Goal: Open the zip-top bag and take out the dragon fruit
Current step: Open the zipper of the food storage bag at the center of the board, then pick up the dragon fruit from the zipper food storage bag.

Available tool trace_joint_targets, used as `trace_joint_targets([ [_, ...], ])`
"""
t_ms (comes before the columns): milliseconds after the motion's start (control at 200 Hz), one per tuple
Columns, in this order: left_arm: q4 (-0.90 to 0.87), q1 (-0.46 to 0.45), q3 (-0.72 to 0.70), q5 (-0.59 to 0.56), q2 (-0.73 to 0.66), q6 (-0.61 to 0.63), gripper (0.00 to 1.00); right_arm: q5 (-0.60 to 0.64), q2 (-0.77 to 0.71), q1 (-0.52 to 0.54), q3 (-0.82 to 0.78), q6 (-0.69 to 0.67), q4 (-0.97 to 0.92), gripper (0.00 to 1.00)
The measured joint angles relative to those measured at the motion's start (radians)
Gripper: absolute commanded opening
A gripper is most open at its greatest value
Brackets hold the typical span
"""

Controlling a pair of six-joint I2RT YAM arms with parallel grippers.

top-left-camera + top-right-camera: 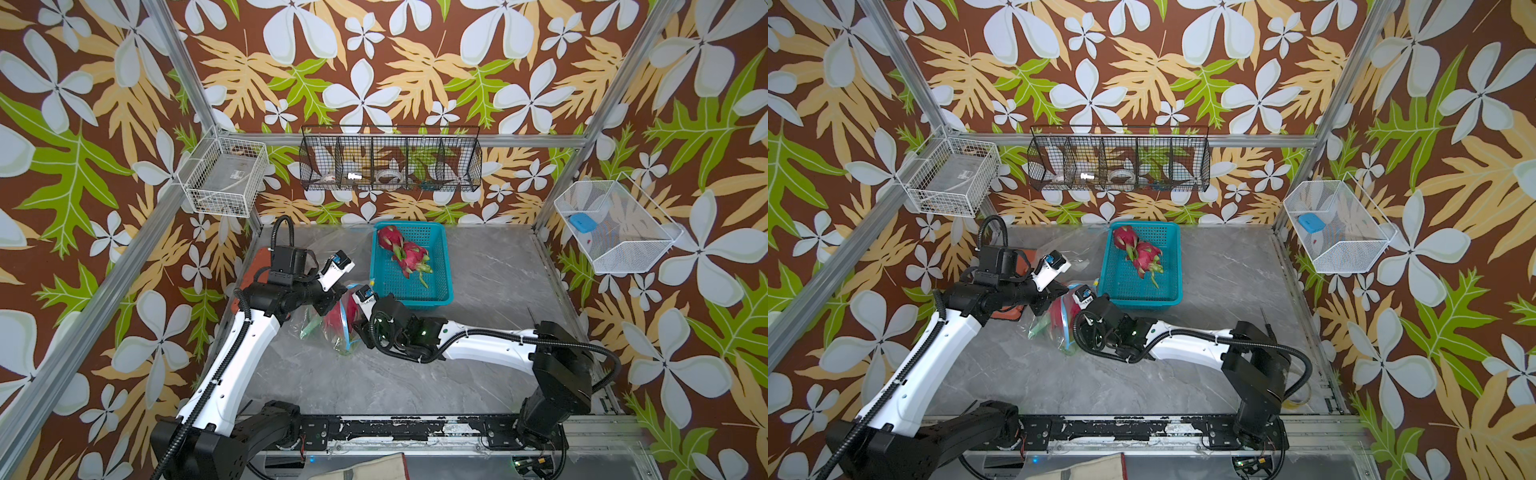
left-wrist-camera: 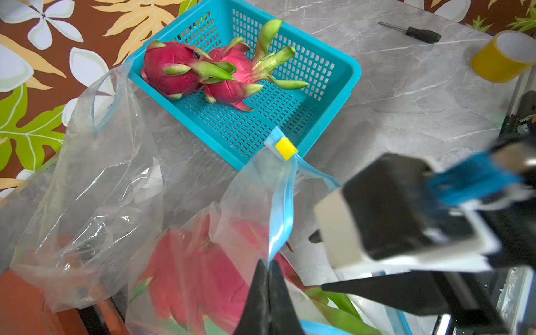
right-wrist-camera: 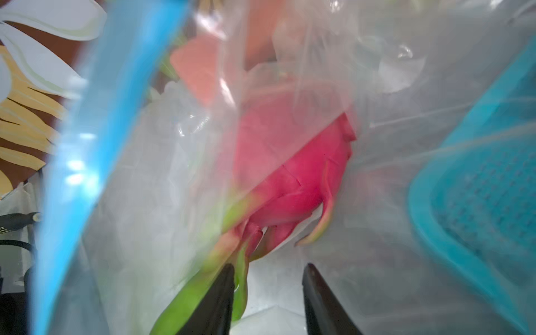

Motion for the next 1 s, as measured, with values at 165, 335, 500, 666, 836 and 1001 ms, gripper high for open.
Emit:
trace_joint_targets([
  [165,-0.025,-0.03,0.019,0.007,0.004,-0.015,0.0,-0.076,0.05,-0.002,0.016,-0.004,0.002,0.53],
  [335,-0.045,-0.061,0.039,0.008,0.029,-0.015,0.0,-0.126,0.011,-0.016,-0.069,-0.003,0.082,0.58],
  [500,-0.05,-0.064,0.046,0.008,0.043,-0.018,0.0,-0.17,-0.057,-0.024,-0.198,0.008,0.225,0.61],
  [666,-0.05,-0.066,0.045,0.01,0.043,-0.021,0.0,-0.231,-0.009,-0.031,-0.162,0.021,0.276,0.61],
  [836,-0.046,-0.084,0.057,-0.028,0.055,-0.036,0.0,-0.266,0.089,-0.032,-0.041,0.019,0.209,0.57],
  [1001,-0.06,-0.107,0.068,-0.041,0.059,-0.041,0.0,-0.248,0.157,-0.049,-0.014,0.028,0.132,0.36],
])
